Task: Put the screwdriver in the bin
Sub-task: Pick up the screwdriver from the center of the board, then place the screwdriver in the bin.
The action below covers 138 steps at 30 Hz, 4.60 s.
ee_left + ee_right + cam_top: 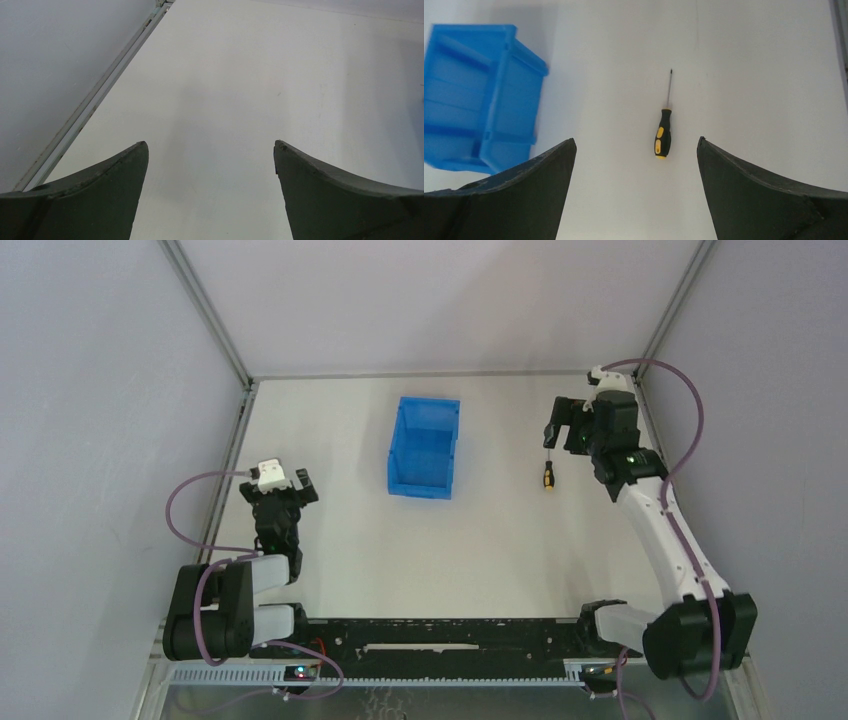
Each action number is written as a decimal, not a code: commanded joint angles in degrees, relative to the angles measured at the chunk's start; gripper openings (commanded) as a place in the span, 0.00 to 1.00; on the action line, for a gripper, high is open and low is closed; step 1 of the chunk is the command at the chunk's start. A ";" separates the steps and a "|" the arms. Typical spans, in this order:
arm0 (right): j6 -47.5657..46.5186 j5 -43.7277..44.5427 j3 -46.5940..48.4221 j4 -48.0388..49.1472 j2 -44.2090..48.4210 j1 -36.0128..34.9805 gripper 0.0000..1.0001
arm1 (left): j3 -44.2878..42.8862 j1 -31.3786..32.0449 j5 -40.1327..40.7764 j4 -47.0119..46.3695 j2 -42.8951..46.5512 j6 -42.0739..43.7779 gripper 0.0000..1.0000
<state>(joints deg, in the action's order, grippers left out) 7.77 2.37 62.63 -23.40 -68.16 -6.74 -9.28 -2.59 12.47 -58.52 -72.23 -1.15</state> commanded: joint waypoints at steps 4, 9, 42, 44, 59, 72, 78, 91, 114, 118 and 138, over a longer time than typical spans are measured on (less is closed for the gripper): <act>-0.56 3.22 1.68 3.41 -10.77 -0.20 0.99 | -2.05 0.22 0.57 -1.24 0.24 -0.26 1.00; -0.25 2.92 1.67 6.12 -18.55 -0.12 0.99 | -2.05 0.22 0.56 -1.24 0.24 -0.26 1.00; 1.43 0.57 5.64 3.07 -36.28 2.10 0.26 | -1.98 0.23 0.60 -1.24 0.24 -0.26 1.00; 1.46 1.06 5.60 2.52 -34.83 1.85 0.26 | -2.02 0.22 0.57 -1.24 0.24 -0.26 1.00; 0.17 4.86 7.19 -5.24 -13.59 0.50 0.27 | -2.02 0.22 0.62 -1.24 0.25 -0.26 1.00; -0.02 10.62 14.49 -14.32 2.79 -3.78 0.27 | -2.04 0.22 0.58 -1.24 0.25 -0.26 1.00; 1.54 11.30 16.74 -15.98 1.45 -7.33 0.27 | -2.00 0.22 0.61 -1.24 0.29 -0.26 1.00; 7.33 18.95 27.95 -15.98 -10.96 -25.66 0.26 | -1.98 0.24 0.63 -1.24 0.24 -0.26 1.00; 14.77 24.22 53.72 -17.08 -38.71 -39.74 0.25 | -2.03 0.22 0.58 -1.24 0.26 -0.26 1.00; 14.85 23.27 48.90 -13.70 -39.67 -39.36 0.26 | -2.01 0.22 0.60 -1.20 0.25 -0.26 1.00; 16.04 16.05 44.86 -5.68 -56.47 -37.31 0.26 | -1.98 0.22 0.54 -1.24 0.24 -0.26 1.00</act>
<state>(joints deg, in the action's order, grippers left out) 22.48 19.09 106.13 -31.97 -122.69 -44.60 -9.28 -2.59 12.47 -58.52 -72.23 -1.15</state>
